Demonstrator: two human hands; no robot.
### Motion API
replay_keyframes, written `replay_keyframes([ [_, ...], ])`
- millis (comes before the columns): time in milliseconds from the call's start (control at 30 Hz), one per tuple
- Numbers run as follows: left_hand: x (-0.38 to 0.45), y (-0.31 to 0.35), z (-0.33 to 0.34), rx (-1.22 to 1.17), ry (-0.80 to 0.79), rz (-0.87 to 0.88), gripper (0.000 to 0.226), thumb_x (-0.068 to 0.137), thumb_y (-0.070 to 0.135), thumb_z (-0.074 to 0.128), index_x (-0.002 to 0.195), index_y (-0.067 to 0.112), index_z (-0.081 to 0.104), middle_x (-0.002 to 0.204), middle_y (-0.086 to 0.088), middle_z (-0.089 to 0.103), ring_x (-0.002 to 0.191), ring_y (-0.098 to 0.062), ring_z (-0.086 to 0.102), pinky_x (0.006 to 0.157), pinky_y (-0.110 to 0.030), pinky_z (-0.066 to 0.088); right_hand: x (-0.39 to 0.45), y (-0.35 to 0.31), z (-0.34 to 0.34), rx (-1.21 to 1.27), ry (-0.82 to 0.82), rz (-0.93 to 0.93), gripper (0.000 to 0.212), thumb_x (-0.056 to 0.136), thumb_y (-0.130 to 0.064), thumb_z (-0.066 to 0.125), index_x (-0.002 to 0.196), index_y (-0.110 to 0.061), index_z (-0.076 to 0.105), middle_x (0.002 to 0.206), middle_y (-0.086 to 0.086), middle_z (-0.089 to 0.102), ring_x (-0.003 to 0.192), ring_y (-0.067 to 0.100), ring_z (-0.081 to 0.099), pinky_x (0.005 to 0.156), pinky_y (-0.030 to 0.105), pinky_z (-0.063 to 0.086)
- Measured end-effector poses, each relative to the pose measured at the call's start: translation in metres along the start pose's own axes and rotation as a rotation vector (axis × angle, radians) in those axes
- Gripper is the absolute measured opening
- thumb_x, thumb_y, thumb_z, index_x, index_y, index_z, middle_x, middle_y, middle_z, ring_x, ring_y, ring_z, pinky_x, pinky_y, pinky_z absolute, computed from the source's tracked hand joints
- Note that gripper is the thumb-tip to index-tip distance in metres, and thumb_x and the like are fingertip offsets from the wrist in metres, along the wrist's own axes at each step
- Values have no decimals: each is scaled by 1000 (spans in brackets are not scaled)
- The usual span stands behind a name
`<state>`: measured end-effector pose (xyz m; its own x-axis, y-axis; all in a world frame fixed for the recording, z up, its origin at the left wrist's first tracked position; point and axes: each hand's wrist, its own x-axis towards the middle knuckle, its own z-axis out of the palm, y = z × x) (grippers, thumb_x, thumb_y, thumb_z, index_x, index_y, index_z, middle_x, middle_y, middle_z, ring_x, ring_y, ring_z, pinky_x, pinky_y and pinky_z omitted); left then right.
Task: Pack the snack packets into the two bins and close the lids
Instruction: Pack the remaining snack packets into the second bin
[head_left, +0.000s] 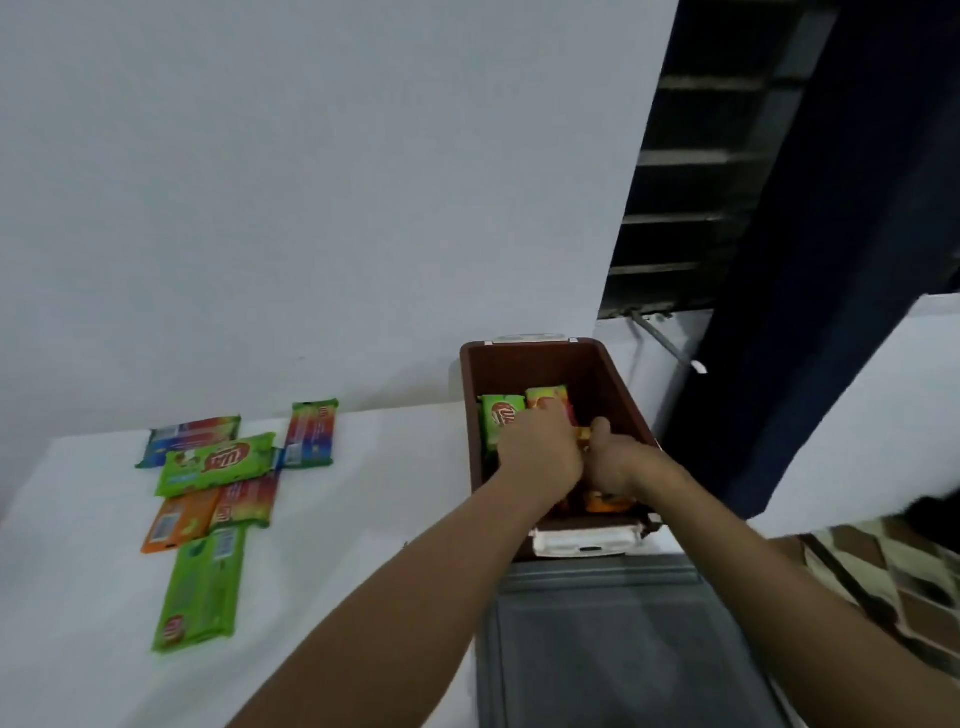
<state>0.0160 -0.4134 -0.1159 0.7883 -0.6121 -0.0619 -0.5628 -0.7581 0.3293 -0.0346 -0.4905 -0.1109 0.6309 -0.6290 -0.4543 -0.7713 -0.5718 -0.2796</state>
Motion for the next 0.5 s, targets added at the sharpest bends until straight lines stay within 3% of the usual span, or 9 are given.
replay_keyframes([
  [67, 0, 0, 9, 75, -98, -33, 43, 93, 34, 54, 129, 9, 51, 124, -15, 60, 114, -31, 58, 88, -38, 49, 4, -3, 9, -43, 9, 20, 68, 91, -25, 57, 144, -9, 18, 139, 23, 44, 125, 36, 50, 100, 40, 41],
  [133, 1, -2, 5, 157, -334, -10, 44, 92, 34, 56, 129, 10, 51, 124, -13, 58, 112, -29, 56, 93, -38, 47, 5, -3, 13, -46, 1, 14, 67, 90, -25, 59, 144, -9, 21, 136, 20, 48, 123, 33, 52, 95, 36, 42],
  [200, 1, -3, -11, 127, -591, -26, 32, 92, 32, 57, 116, 11, 52, 110, -10, 59, 95, -24, 58, 89, -35, 48, 6, 2, 15, -104, -11, -22, 67, 90, -23, 60, 143, -7, 22, 134, 18, 51, 121, 31, 54, 89, 33, 42],
  [267, 1, -6, -25, 33, -685, -35, 33, 92, 29, 58, 116, 8, 51, 102, -10, 58, 88, -23, 59, 85, -34, 51, 6, 3, 14, -182, -21, -21, 65, 90, -21, 61, 143, -7, 26, 134, 16, 52, 121, 29, 55, 89, 31, 43],
  [400, -12, -17, -39, 89, -480, 87, 42, 95, 21, 56, 132, 5, 49, 109, -14, 56, 98, -27, 58, 87, -33, 49, 0, -20, 8, -240, 36, -22, 46, 89, -21, 61, 132, -7, 53, 125, 13, 60, 110, 27, 62, 85, 31, 47],
  [500, -18, -41, -44, -72, -165, 84, 27, 93, 14, 56, 118, 3, 60, 103, -15, 61, 103, -31, 63, 70, -30, 49, -21, -61, 0, -366, 253, -244, 29, 92, -9, 53, 120, -3, 60, 118, 16, 63, 107, 30, 63, 83, 34, 51],
])
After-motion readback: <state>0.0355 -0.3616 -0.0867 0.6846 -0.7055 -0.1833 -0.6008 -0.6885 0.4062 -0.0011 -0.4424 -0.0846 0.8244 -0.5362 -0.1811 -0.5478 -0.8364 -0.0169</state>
